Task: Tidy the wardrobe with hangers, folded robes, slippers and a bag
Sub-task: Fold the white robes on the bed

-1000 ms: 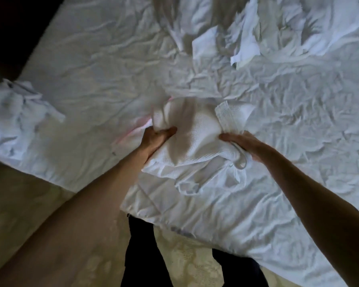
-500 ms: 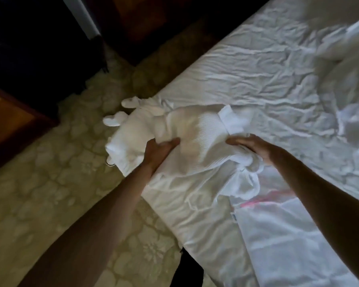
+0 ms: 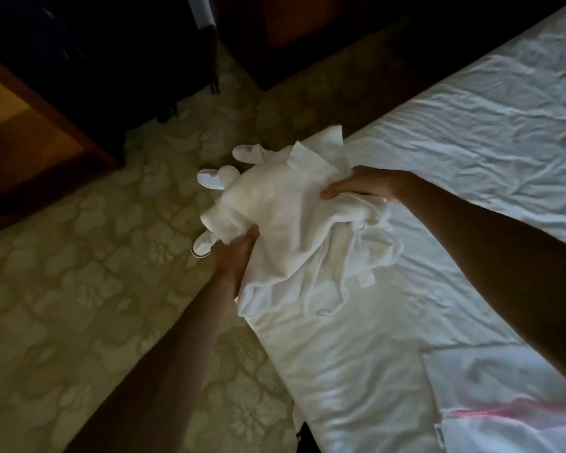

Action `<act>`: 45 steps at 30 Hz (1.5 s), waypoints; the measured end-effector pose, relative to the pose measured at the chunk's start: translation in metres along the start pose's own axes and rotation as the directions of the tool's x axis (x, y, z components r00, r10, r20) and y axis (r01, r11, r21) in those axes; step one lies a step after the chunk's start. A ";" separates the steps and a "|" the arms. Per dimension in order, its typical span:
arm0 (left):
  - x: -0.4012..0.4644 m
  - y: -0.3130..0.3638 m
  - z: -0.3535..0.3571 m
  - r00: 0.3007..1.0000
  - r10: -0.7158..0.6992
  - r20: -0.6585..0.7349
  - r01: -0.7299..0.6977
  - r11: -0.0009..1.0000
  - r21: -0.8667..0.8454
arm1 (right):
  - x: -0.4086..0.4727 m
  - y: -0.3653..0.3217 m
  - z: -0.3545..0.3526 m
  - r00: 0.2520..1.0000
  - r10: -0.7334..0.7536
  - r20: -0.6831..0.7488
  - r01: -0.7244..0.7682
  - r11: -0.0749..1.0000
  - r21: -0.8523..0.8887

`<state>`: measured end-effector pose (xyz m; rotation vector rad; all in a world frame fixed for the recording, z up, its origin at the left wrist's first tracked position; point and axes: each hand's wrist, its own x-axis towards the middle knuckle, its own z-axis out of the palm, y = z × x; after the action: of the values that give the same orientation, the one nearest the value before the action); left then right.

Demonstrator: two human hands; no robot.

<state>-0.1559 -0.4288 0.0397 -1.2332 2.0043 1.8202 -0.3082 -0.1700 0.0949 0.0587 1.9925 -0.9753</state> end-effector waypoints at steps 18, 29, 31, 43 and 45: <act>0.076 -0.043 0.033 0.977 -0.167 -0.133 0.209 0.878 0.432 | 0.104 0.087 0.010 0.987 0.097 -0.127 -0.102 0.994 -0.031; 0.091 -0.056 0.028 0.932 -0.360 0.038 0.331 0.889 0.316 | 0.097 0.080 0.031 0.986 0.128 -0.105 -0.117 0.988 0.099; 0.100 -0.055 0.026 0.926 -0.368 0.089 0.318 0.883 0.345 | 0.102 0.079 0.028 0.979 0.194 -0.065 -0.187 0.978 0.096; 0.138 -0.064 0.011 0.901 -0.384 0.200 0.345 0.916 0.207 | 0.120 0.087 0.053 0.926 0.253 -0.279 -0.195 0.956 0.221; 0.137 -0.066 0.011 0.904 -0.377 0.203 0.340 0.920 0.196 | 0.117 0.088 0.053 0.964 0.206 -0.171 -0.149 0.943 0.297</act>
<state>-0.2057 -0.4752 -0.0968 -1.1815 1.6271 1.5204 -0.3076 -0.1805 -0.0599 0.5055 1.9717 -1.1645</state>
